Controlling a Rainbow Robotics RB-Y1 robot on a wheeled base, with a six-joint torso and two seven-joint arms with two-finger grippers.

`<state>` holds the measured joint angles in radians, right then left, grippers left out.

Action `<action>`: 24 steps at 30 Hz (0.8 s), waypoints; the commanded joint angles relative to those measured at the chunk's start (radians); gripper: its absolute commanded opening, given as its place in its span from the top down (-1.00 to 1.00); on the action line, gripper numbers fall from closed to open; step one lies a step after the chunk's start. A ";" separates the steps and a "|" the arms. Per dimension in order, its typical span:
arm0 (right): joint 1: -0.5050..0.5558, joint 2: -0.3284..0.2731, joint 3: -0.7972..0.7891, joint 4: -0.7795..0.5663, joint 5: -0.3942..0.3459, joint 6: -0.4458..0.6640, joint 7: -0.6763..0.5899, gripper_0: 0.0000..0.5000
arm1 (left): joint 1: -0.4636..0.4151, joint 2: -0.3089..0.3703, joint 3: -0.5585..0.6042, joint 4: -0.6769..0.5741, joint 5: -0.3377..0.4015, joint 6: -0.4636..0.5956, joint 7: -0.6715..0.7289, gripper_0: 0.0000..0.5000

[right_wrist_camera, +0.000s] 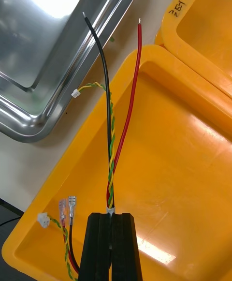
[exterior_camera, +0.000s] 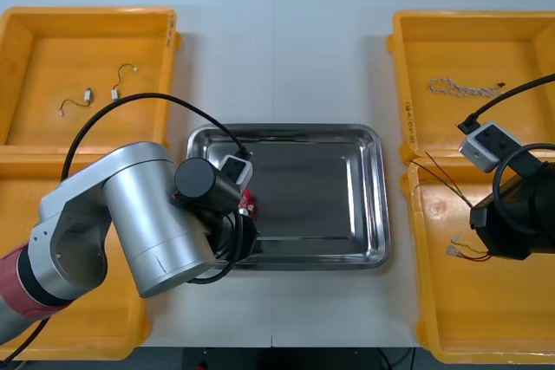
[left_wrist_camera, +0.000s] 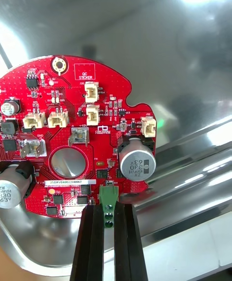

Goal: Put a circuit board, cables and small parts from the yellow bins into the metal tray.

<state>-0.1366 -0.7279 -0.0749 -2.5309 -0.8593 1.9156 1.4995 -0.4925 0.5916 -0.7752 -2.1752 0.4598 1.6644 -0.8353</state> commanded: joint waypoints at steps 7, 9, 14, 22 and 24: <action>-0.021 -0.030 0.010 -0.032 -0.001 0.004 -0.024 1.00 | -0.041 -0.032 -0.050 0.044 -0.021 -0.081 0.087 1.00; -0.021 -0.030 0.010 -0.032 -0.001 0.004 -0.024 1.00 | -0.041 -0.032 -0.053 0.048 -0.023 -0.081 0.088 1.00; -0.021 -0.030 0.010 -0.032 -0.006 0.004 -0.024 1.00 | -0.041 -0.033 -0.072 0.051 -0.024 -0.091 0.097 1.00; -0.021 -0.030 0.010 -0.034 -0.007 0.004 -0.025 1.00 | -0.040 -0.033 -0.088 0.066 -0.027 -0.107 0.105 1.00; -0.021 -0.030 0.010 -0.032 -0.007 0.004 -0.024 1.00 | -0.041 -0.033 -0.088 0.068 -0.029 -0.111 0.107 1.00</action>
<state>-0.1368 -0.7279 -0.0749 -2.5310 -0.8611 1.9157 1.4995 -0.4925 0.5845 -0.8492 -2.1032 0.4444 1.5702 -0.8152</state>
